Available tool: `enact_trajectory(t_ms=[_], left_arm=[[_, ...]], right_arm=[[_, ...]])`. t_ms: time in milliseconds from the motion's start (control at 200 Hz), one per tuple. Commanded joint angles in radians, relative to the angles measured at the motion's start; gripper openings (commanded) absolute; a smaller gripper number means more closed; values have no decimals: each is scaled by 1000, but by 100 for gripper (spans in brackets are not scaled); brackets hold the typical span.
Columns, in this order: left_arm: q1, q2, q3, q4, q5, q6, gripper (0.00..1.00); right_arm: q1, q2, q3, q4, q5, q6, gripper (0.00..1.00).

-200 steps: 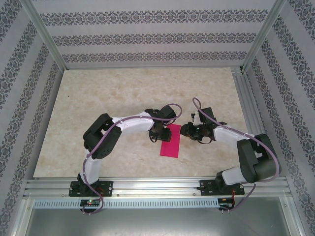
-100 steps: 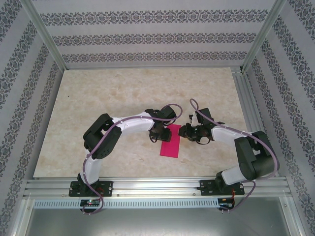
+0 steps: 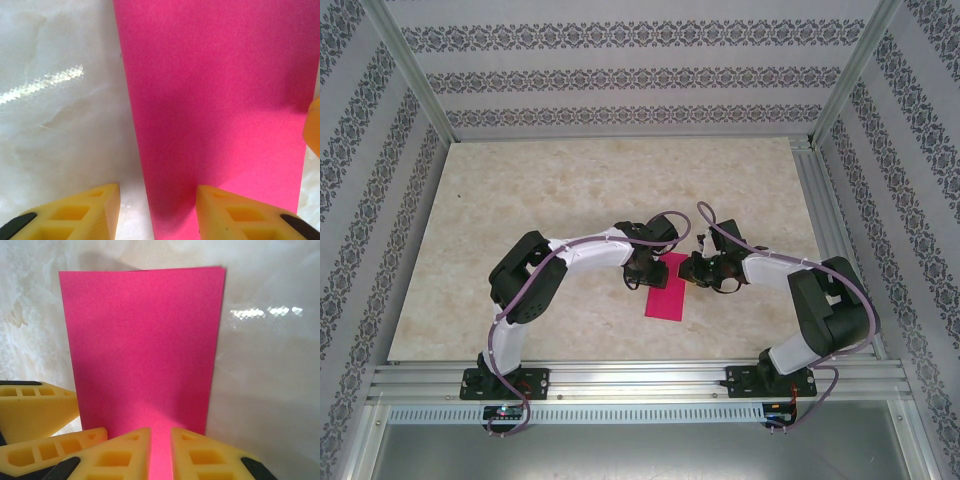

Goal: Fold a paper plane with a square sheet of paper (fold left side to right side)
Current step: Hold the square sheet of paper at the center of the table.

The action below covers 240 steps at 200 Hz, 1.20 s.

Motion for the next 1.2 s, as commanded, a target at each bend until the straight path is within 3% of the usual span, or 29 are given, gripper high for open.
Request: enact_trajectory(t_ms=[0, 395, 839, 1194], left_arm=[[-16, 21, 16, -20, -3, 19, 46], [-16, 8, 15, -26, -12, 19, 46], [9, -163, 32, -95, -88, 25, 51], [15, -138, -21, 123, 144, -10, 38]], right_arm=[[11, 21, 27, -13, 37, 0, 18], [21, 84, 40, -77, 91, -19, 18], [25, 124, 56, -144, 134, -63, 16], [32, 125, 70, -154, 135, -64, 16]])
